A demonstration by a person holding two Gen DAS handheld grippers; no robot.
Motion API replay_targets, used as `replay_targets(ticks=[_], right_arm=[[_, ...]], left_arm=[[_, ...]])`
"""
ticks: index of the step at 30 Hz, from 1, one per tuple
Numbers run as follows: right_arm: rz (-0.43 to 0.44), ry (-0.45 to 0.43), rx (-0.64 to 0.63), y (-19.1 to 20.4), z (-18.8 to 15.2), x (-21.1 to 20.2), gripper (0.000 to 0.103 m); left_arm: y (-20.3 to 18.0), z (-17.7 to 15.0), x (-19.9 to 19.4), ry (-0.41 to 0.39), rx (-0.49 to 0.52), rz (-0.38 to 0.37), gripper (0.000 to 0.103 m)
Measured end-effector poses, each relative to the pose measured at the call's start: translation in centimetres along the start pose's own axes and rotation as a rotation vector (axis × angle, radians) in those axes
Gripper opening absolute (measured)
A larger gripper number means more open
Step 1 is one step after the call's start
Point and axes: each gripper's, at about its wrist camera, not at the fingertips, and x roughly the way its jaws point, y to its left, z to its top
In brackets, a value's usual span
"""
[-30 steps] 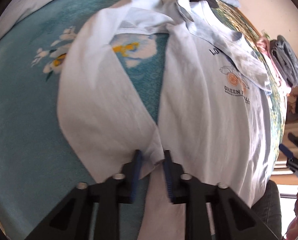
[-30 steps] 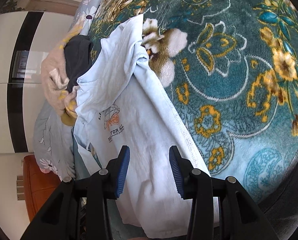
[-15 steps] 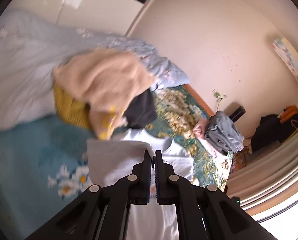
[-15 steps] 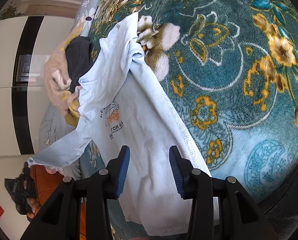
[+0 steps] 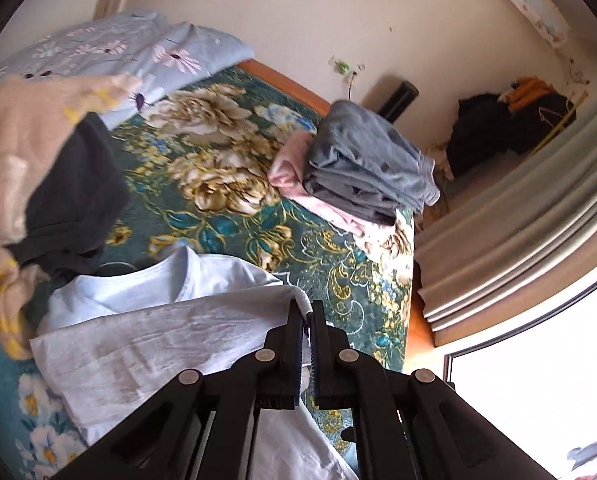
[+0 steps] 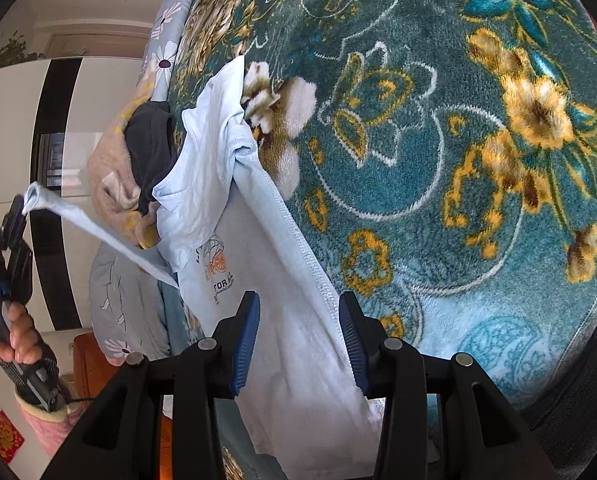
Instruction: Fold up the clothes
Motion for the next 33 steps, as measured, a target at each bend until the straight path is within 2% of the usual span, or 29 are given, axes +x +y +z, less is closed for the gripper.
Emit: replay_targets(ticks=[3,8,11,15,18,19,21,23,26,29,33], right_arm=[[0.007,0.004,0.018,-0.8,0.5,0.2,0.042],[0.009,0.013,0.047,-2.3,1.4,0.3,0.042],[-0.004,0.011,0.06,-3.1,1.9,0.2,0.042],[-0.015,0.009,0.074,-3.7,2.3,0.3,0.042],[-0.028,0.006,0.063,-3.5,2.5,0.3,0.042],[-0.033,0.004,0.052,-3.2,2.5,0.4,0.042],[-0.04,0.0,0.032,-2.6,2.6,0.5,0.042],[-0.039,-0.003,0.006,-1.7,2.9,0.6,0.042],[-0.04,-0.007,-0.043,0.1,4.2,1.2,0.042],[-0.035,-0.027,-0.091,2.1,6.3,1.8,0.042],[-0.051,-0.073,-0.116,4.2,9.9,3.1,0.042]], left_arm=[[-0.2,1.0,6.1,0.103,-0.017,-0.019,0.004],[1.0,1.5,13.9,0.222,-0.041,0.035,0.004],[2.7,1.5,16.5,0.239,-0.087,0.099,0.005],[4.5,0.9,17.4,0.249,-0.159,0.073,0.005],[4.5,0.2,15.5,0.233,-0.152,0.03,0.017],[4.5,-0.2,14.1,0.21,-0.145,0.021,0.026],[4.9,-1.1,10.8,0.144,-0.137,0.016,0.037],[6.5,-2.6,7.0,0.063,-0.158,0.049,0.055],[11.0,-6.3,1.6,-0.037,-0.251,0.166,0.058],[17.2,-10.6,-1.6,-0.058,-0.424,0.284,0.058],[22.5,-14.8,-3.8,-0.073,-0.597,0.376,0.058]])
